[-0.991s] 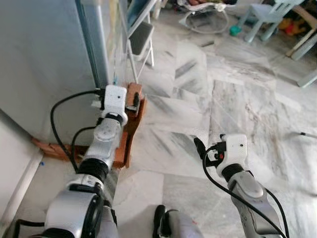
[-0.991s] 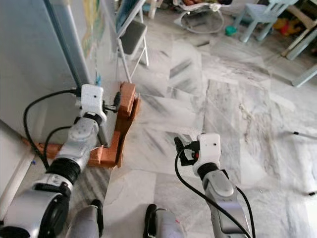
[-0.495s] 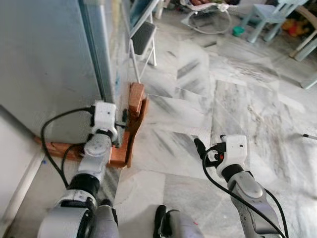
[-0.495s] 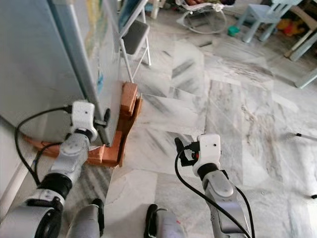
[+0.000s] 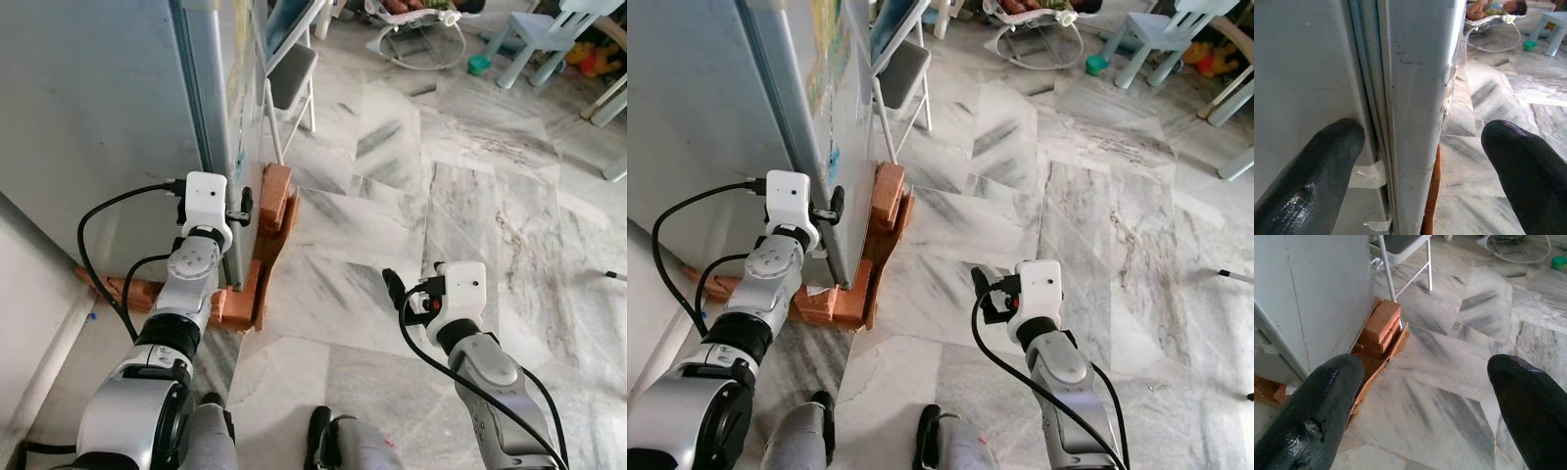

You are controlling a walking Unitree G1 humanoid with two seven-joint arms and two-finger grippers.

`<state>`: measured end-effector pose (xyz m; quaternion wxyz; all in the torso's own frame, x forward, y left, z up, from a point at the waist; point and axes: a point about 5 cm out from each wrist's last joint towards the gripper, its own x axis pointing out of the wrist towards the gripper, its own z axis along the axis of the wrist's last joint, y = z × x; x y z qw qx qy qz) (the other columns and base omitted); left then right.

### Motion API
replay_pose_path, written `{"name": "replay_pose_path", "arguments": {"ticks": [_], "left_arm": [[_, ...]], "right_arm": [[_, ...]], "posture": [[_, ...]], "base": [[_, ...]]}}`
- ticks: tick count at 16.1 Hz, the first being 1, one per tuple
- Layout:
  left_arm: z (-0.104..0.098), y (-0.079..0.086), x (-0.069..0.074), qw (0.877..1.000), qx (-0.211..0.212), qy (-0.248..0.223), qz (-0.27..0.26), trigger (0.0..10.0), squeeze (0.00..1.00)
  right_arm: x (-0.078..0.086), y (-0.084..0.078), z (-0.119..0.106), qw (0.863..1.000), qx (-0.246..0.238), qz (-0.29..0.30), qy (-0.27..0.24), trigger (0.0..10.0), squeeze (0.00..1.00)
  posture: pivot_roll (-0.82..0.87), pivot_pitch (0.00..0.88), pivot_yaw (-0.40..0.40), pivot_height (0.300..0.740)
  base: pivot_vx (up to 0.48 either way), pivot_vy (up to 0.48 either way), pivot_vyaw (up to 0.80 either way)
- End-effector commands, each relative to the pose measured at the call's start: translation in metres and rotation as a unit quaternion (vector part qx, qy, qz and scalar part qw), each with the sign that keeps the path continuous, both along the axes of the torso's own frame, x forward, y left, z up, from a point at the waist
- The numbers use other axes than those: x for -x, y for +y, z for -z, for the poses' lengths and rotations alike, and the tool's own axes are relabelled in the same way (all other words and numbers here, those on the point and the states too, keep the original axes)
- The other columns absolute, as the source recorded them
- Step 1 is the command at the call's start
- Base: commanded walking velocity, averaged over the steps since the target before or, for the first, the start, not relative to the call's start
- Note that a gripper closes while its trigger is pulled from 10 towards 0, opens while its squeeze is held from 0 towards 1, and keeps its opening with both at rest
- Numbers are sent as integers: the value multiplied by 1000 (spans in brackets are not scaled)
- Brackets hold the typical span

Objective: Restocking fridge

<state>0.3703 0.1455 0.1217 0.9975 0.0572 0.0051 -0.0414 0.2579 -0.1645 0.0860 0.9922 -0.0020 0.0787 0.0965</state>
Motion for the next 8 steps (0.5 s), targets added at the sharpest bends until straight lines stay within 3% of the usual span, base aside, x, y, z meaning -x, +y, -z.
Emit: {"name": "replay_pose_path", "arguments": {"ticks": [1, 8], "left_arm": [[-7, -14, -1, 999, 0, -14, 33, 10000, 0], [-7, -27, 0, 999, 2, -13, 53, 10000, 0]], "right_arm": [[3, -6, 5, 1000, 5, 10, 8, 10000, 0], [2, -3, 6, 1000, 2, 10, 8, 10000, 0]], "posture": [[29, 207, -130, 740], [32, 201, -124, 740]], "base": [[0, 0, 0], [0, 0, 0]]}}
